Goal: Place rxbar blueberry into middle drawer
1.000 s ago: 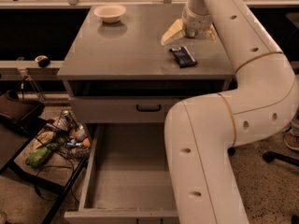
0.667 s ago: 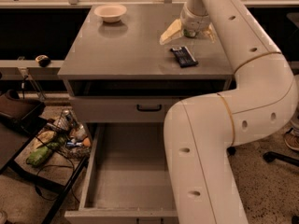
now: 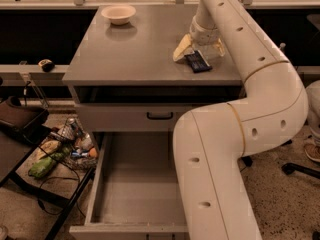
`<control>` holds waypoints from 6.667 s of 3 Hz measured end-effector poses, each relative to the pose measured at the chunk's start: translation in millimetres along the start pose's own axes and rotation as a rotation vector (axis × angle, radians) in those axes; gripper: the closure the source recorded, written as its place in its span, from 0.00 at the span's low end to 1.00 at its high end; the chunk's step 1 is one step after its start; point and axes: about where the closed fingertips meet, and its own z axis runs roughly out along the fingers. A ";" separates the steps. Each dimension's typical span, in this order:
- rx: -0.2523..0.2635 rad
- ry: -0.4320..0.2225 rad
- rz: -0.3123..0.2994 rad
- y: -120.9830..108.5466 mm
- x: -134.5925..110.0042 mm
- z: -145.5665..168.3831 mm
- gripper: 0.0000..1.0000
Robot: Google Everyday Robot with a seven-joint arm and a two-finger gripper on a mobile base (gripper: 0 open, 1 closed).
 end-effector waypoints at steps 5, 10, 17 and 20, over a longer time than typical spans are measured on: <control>0.079 -0.096 -0.110 35.9 -26.8 -74.0 1.00; 0.264 -0.351 -0.278 126.2 -74.7 -197.0 1.00; -0.172 -0.213 0.211 188.3 115.6 -301.1 1.00; -0.227 -0.141 0.283 186.5 144.0 -247.8 1.00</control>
Offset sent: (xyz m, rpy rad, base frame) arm -0.0034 0.0100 0.0136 -0.0300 -0.0281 0.0225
